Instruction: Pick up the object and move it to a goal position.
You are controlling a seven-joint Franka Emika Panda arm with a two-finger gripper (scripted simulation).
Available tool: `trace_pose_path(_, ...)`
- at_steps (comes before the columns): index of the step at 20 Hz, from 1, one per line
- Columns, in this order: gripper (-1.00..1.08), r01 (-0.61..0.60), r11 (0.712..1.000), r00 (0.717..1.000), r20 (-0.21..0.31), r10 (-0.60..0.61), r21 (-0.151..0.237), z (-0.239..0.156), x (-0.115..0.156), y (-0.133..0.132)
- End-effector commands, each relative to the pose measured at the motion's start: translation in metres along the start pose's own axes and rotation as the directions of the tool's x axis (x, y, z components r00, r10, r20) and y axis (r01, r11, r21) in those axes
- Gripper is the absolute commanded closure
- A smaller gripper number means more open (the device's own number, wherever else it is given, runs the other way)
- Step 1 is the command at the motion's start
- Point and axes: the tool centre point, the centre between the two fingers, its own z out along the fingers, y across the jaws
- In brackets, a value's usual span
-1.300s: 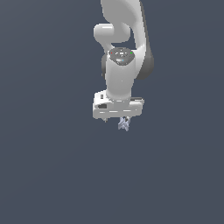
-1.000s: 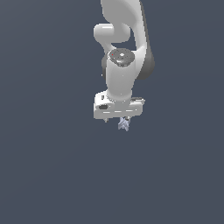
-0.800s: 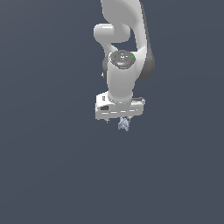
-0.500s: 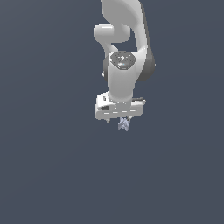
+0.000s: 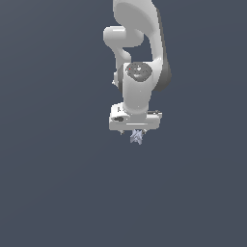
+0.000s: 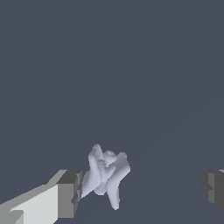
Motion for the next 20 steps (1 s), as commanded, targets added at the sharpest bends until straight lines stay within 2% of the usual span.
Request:
trace_pose_path(1,-0.92,-0.038,0.999,0.999,0.0,0.038,-0.001,0.009,-0.006,-0.005)
trace_pose_path(11,-0.92,-0.216,0.976,0.976,-0.002,0.216,-0.004,0.045,-0.037,-0.024)
trace_pose_path(20,-0.92,-0.29,0.957,0.957,-0.004,0.29,-0.006,0.06,-0.052,-0.032)
